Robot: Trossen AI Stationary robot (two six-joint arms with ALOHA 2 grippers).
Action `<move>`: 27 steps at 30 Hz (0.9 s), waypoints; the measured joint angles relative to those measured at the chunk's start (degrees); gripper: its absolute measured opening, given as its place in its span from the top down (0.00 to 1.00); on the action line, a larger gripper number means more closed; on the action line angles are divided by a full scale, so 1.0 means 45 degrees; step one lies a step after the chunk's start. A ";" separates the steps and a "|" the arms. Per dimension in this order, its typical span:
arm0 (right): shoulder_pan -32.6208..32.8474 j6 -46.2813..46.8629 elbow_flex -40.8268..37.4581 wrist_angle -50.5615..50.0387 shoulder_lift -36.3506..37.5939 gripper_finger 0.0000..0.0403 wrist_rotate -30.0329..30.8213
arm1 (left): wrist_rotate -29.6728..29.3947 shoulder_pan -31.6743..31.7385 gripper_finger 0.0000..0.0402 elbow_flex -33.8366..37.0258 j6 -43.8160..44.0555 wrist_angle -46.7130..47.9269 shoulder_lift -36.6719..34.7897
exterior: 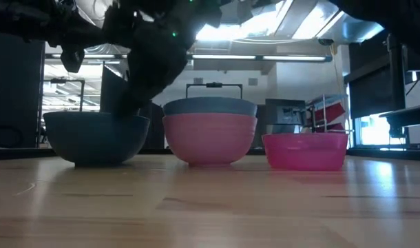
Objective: Nest bowls inside each other
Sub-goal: Stack the blue bowl on top of the light blue bowl
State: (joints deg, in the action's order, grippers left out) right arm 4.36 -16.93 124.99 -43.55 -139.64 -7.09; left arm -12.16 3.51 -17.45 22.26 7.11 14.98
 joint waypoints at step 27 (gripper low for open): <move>0.0024 -0.0263 0.0771 -0.0635 -0.0072 1.00 0.0681 | 0.0000 0.0005 1.00 0.0000 -0.0282 -0.0005 0.0000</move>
State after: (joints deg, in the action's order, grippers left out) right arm 4.47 -18.11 128.46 -46.40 -139.96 -4.03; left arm -12.16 3.53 -17.45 20.99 7.09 14.98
